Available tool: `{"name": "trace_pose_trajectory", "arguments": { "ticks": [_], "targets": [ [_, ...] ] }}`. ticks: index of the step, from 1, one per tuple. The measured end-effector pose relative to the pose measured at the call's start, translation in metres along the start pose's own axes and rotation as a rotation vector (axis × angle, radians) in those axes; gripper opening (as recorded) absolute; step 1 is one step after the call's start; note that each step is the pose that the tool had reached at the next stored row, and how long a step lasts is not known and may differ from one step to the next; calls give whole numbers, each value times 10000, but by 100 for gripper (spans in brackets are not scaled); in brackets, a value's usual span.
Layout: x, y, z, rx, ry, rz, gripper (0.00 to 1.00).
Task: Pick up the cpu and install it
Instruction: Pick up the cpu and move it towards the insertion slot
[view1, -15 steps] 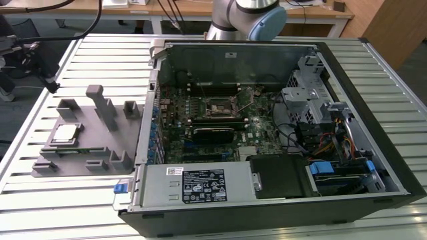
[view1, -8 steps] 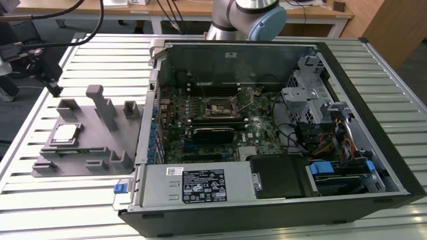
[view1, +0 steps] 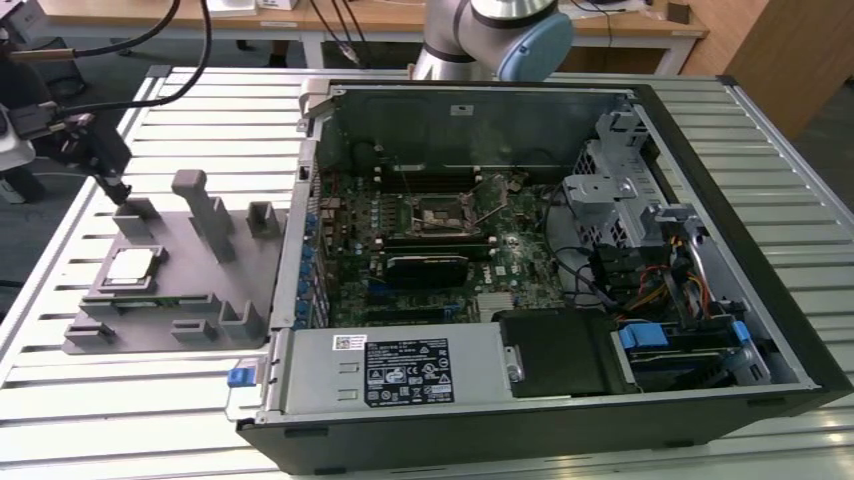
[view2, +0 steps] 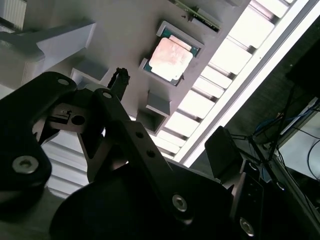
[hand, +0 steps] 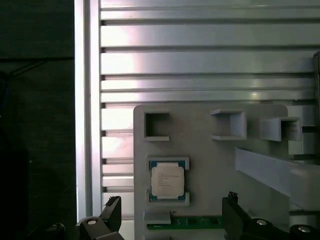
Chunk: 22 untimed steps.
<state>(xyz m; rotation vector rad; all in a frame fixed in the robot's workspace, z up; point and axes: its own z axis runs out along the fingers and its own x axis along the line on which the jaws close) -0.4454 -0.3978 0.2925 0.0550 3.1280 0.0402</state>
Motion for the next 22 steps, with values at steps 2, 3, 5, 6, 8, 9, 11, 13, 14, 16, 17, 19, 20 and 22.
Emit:
{"name": "trace_pose_trajectory", "arguments": {
  "ticks": [2, 3, 5, 6, 8, 9, 11, 13, 14, 16, 17, 19, 20, 22],
  "targets": [
    [0, -18, 19, 1, 1, 6, 88],
    [0, -28, 29, 0, 0, 12, 88],
    [0, -34, 50, -1, -2, 22, 88],
    [1, -34, 60, 0, 0, 31, 88],
    [0, -36, 81, 0, -3, 58, 88],
    [0, -36, 90, 0, -2, 76, 88],
    [0, -37, 107, 0, -2, 84, 88],
    [1, -37, 127, -1, -3, 85, 88],
    [1, -37, 137, -1, -3, 85, 88],
    [1, -38, 156, -1, -2, 85, 88],
    [1, -38, 165, -1, -3, 86, 88],
    [1, -38, 182, -1, -3, 95, 88],
    [1, -39, 191, -1, -3, 106, 88],
    [1, -39, 208, 0, -4, 136, 88]
  ]
}}
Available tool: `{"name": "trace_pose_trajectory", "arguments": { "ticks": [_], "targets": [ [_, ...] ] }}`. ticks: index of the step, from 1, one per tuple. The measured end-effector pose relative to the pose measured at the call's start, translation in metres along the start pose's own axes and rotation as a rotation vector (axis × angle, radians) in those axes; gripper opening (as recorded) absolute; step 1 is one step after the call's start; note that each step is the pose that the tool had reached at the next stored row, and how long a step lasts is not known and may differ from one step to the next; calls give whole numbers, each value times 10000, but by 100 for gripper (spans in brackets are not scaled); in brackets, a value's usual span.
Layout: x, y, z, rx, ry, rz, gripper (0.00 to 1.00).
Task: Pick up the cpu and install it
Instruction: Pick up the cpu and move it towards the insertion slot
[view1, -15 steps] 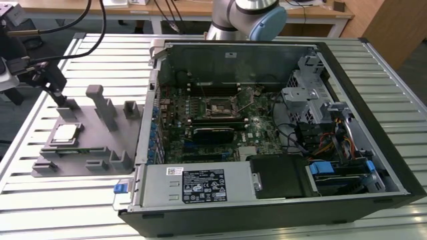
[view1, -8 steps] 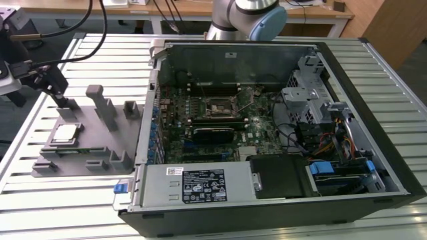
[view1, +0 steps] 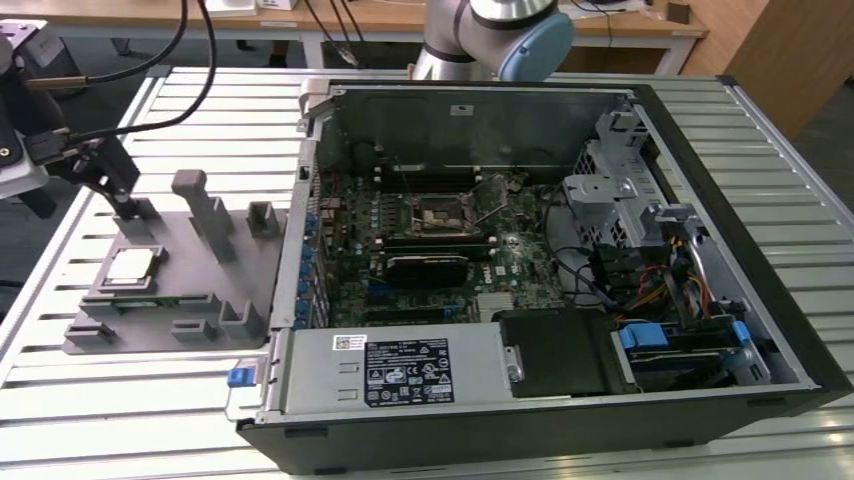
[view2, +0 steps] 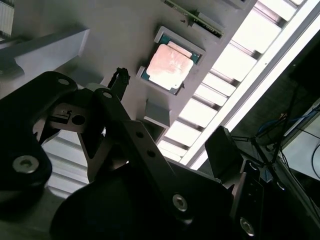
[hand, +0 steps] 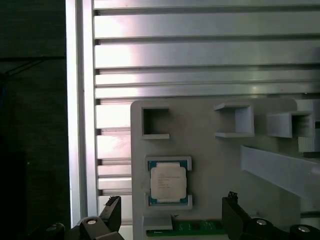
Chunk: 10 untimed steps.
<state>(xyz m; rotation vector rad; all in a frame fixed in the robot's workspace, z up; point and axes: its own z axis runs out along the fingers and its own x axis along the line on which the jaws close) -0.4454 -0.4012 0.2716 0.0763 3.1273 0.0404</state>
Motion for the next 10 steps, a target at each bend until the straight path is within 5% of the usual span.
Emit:
{"name": "trace_pose_trajectory", "arguments": {
  "ticks": [10],
  "targets": [
    [0, -4, 100, 2, -3, 125, 88]
  ]
}}
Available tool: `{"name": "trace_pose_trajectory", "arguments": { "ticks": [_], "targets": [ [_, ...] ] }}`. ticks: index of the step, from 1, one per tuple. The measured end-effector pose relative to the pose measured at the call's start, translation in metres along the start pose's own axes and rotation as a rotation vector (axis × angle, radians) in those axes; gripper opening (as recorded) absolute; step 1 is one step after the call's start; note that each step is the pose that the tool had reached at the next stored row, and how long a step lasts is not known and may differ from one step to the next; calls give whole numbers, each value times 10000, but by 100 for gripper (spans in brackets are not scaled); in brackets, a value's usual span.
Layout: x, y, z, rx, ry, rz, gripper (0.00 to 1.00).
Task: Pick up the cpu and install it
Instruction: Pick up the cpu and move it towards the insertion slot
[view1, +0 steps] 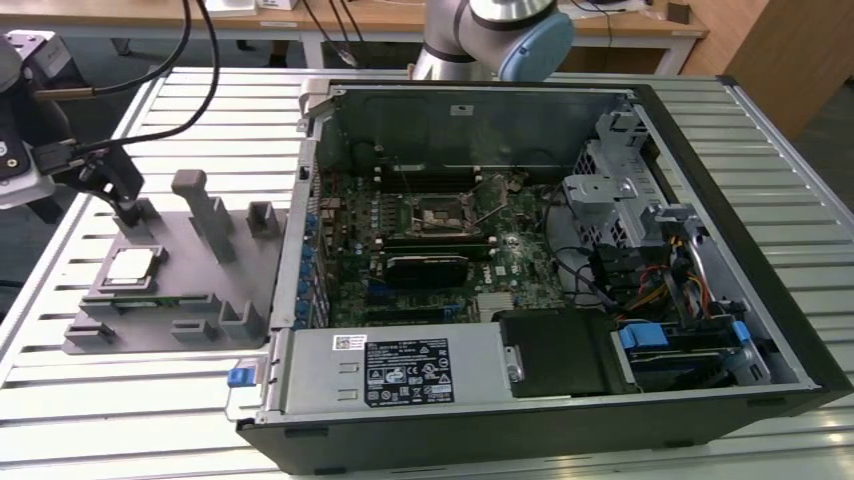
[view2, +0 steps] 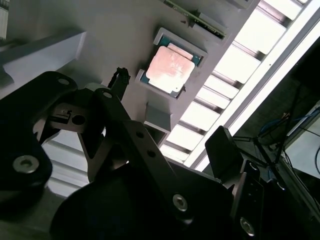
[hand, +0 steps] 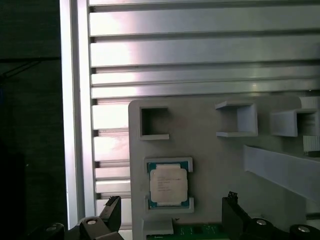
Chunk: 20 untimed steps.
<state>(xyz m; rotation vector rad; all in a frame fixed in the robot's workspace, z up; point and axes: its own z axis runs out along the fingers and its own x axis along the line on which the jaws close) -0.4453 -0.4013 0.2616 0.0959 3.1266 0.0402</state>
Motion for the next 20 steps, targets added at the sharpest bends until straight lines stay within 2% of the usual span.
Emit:
{"name": "trace_pose_trajectory", "arguments": {
  "ticks": [11, 16, 20],
  "targets": [
    [-5, -49, 141, 1, -1, 77, 88],
    [-15, -98, 229, -2, 2, 28, 88],
    [-37, -106, 301, -3, 2, 19, 88]
  ]
}}
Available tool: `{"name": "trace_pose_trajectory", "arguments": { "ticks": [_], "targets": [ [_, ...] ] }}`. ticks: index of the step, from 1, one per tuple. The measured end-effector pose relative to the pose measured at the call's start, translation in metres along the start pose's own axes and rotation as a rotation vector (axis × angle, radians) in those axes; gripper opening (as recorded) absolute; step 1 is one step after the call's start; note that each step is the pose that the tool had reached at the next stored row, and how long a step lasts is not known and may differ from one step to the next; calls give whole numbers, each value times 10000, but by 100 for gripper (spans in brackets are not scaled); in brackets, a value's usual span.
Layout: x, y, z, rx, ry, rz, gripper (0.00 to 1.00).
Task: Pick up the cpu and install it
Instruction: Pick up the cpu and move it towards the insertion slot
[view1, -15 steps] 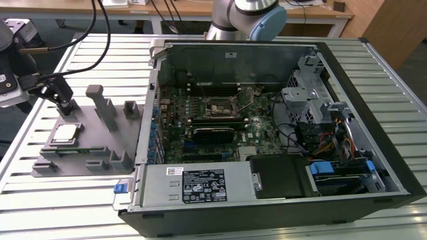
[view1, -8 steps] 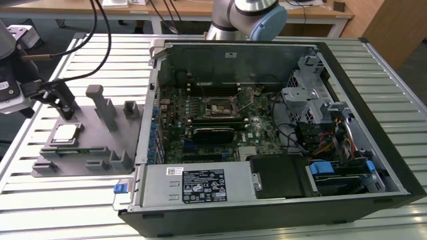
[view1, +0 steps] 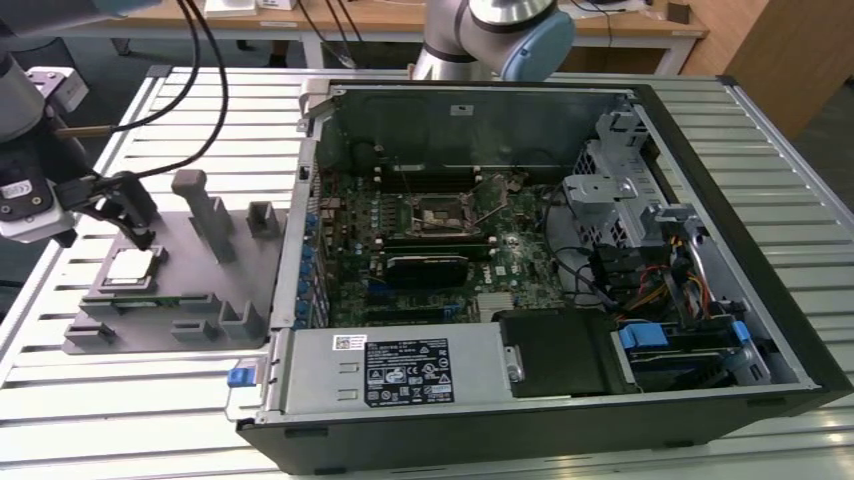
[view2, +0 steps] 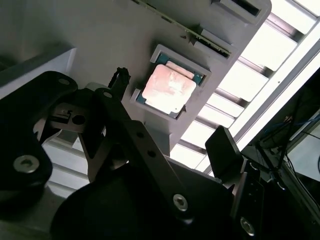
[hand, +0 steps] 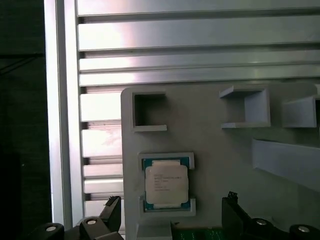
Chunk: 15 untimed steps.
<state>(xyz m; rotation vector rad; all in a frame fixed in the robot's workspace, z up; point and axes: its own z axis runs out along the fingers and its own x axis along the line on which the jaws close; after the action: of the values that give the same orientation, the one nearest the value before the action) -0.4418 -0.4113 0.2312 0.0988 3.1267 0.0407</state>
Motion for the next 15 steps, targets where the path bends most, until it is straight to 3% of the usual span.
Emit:
{"name": "trace_pose_trajectory", "arguments": {
  "ticks": [15],
  "targets": [
    [3, 24, 220, -4, 9, -322, 88]
  ]
}}
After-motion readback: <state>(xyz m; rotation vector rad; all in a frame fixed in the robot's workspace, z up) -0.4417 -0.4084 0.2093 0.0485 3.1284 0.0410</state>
